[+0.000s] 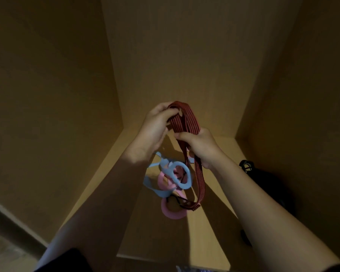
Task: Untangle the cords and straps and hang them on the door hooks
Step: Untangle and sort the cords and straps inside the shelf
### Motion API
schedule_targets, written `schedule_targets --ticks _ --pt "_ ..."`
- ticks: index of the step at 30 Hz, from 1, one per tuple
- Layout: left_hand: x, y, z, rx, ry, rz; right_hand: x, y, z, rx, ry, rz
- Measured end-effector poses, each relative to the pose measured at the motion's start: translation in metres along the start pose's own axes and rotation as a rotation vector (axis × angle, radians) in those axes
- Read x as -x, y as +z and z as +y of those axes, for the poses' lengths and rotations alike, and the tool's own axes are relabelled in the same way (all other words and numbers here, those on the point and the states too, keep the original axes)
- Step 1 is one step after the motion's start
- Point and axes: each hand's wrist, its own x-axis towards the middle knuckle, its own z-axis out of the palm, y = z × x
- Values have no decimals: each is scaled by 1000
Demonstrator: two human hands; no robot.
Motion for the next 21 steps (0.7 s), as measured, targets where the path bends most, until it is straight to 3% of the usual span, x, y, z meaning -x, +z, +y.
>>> schedule_targets --ticks 4,6,10,13,16,21 --pt "11 -18 -25 -210 -39 -150 -8 -3 -15 -349 19 129" --pt "19 -22 -51 -293 -161 -273 -13 -7 -26 -407 10 173" --pt "27 -28 -89 -350 -477 -359 -13 -13 -39 -445 -19 163" --pt "24 -33 -92 -403 -312 -278 -13 -17 -39 -420 -29 183" --pt "27 -25 -69 -375 -210 -301 -11 -13 -26 -328 25 162" --pt "30 -19 -57 -235 -123 -294 -4 -8 -12 -317 57 85"
